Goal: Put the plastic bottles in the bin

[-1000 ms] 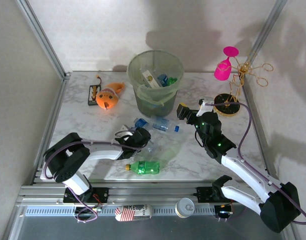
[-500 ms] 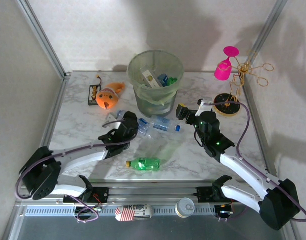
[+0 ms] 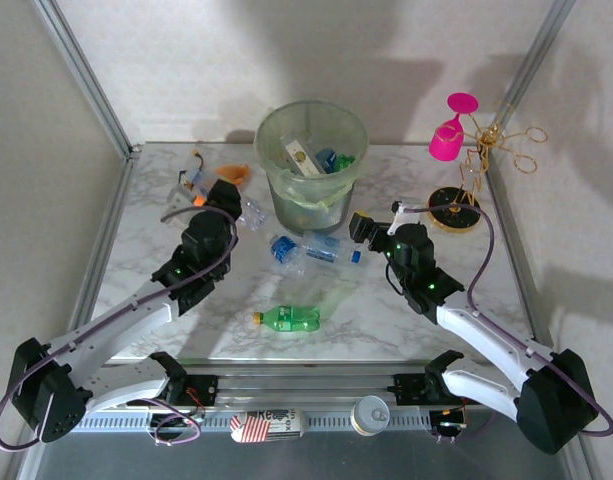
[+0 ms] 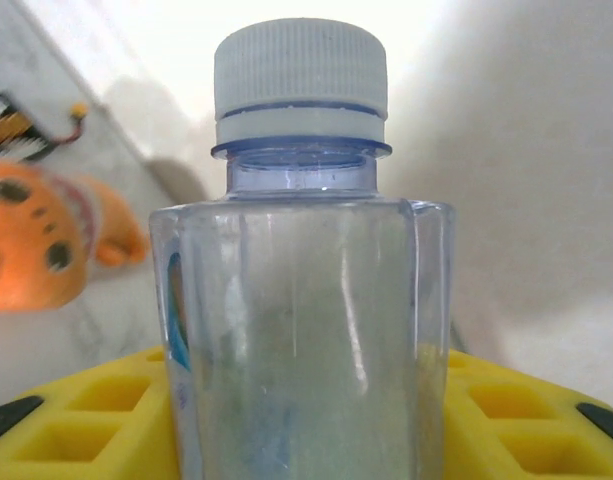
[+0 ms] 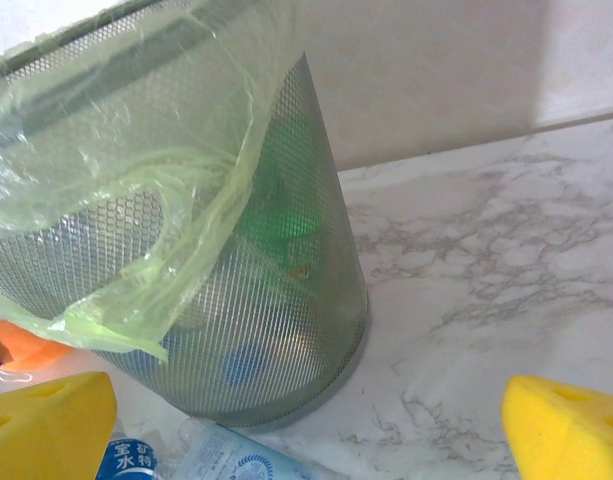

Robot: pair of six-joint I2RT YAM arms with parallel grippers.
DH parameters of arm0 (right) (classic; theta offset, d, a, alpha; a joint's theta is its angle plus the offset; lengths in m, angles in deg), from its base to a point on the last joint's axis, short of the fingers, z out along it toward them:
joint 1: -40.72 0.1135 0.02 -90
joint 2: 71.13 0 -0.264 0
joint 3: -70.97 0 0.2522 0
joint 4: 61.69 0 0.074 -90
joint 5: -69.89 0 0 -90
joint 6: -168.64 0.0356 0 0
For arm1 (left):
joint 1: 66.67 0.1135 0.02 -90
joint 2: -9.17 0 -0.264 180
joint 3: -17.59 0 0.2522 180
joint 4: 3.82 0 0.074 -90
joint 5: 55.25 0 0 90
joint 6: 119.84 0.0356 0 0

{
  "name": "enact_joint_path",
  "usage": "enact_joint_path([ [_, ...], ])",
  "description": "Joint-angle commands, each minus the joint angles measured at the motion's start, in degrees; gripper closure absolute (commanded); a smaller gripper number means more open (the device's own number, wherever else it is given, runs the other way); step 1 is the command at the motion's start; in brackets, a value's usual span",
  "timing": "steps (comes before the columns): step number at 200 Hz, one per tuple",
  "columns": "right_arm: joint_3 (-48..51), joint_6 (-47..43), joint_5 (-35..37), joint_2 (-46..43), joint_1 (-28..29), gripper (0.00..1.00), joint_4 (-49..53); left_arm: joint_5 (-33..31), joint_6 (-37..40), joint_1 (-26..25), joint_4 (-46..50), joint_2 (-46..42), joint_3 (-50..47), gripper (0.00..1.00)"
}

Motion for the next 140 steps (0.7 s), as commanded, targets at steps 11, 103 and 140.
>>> enact_joint_path([
  [11,1.7,2.1,-1.2,-0.2,0.3,0.01,-2.3,7.1,13.6,1.5,-6.0,4.6,10.2,0.55],
  [103,8.5,6.0,-0.8,-11.4,0.3,0.01,1.7,20.8,21.9,2.1,0.3,35.5,47.4,0.53],
  [140,10.5,7.0,0.4,-16.8,0.3,0.01,4.5,22.3,21.1,2.1,3.6,46.7,56.8,0.53],
])
